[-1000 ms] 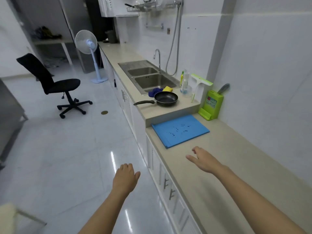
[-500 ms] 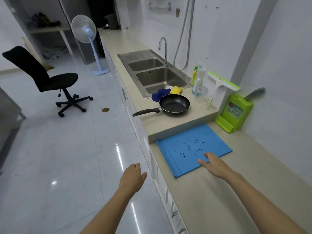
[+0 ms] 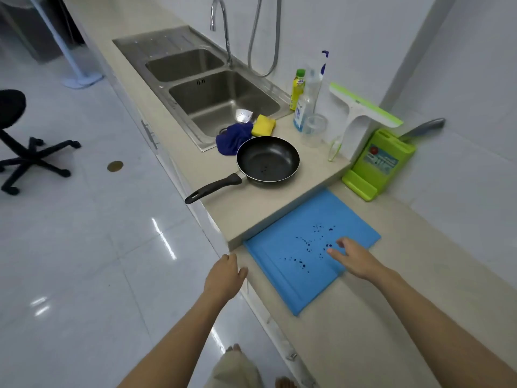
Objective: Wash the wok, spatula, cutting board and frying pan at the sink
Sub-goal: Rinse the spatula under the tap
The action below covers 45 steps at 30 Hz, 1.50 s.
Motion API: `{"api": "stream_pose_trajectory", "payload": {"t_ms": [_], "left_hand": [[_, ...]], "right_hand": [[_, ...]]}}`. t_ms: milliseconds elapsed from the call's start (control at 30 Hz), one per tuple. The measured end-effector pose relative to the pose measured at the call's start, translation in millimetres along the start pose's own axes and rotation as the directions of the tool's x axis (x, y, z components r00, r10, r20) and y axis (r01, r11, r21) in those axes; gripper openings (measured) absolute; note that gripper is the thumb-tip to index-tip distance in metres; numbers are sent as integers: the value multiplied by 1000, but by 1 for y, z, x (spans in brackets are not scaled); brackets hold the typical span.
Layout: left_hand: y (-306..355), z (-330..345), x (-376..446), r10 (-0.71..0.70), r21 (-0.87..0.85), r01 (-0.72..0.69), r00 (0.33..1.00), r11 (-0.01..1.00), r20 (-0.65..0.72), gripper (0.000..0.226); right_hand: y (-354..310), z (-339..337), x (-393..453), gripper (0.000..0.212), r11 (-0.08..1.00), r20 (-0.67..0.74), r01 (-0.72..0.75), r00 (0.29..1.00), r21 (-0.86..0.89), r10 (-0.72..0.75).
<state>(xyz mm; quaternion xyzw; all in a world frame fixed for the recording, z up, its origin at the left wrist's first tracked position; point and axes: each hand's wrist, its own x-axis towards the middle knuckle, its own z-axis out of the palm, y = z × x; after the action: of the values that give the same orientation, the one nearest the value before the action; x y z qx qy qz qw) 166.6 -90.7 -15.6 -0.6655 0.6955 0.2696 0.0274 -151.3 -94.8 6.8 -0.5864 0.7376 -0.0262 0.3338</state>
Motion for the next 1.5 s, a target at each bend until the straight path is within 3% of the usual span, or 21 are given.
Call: {"api": "stream_pose_trajectory", "payload": {"t_ms": [133, 233, 433, 533, 733, 967, 1100, 1500], "left_hand": [[-34, -16, 31, 4, 42, -5, 999, 999, 37, 38], [-71, -34, 50, -25, 91, 22, 999, 996, 38, 36], [-152, -94, 96, -156, 155, 164, 986, 974, -60, 35], [-184, -134, 135, -178, 173, 195, 978, 965, -110, 35], [-202, -212, 236, -79, 207, 119, 978, 971, -194, 24], [-202, -284, 324, 36, 185, -1, 982, 983, -184, 32], [-213, -308, 368, 86, 181, -54, 982, 982, -171, 30], [-245, -376, 553, 419, 250, -393, 906, 885, -58, 26]], "right_hand": [[-35, 9, 22, 52, 1000, -29, -6, 1000, 4, 6], [-74, 13, 47, 50, 998, -151, 37, 988, 51, -29], [-155, -29, 115, 51, 993, -431, 118, 897, 27, -95], [-195, -44, 154, 50, 989, -503, 146, 852, -33, -143], [-267, -53, 237, 48, 986, -494, 166, 856, -10, -149], [-351, -43, 314, 42, 976, -413, 202, 898, 86, -149], [-390, -32, 344, 39, 977, -342, 209, 922, 46, -181], [-454, -14, 429, 46, 993, -368, -31, 927, 110, 70]]}}
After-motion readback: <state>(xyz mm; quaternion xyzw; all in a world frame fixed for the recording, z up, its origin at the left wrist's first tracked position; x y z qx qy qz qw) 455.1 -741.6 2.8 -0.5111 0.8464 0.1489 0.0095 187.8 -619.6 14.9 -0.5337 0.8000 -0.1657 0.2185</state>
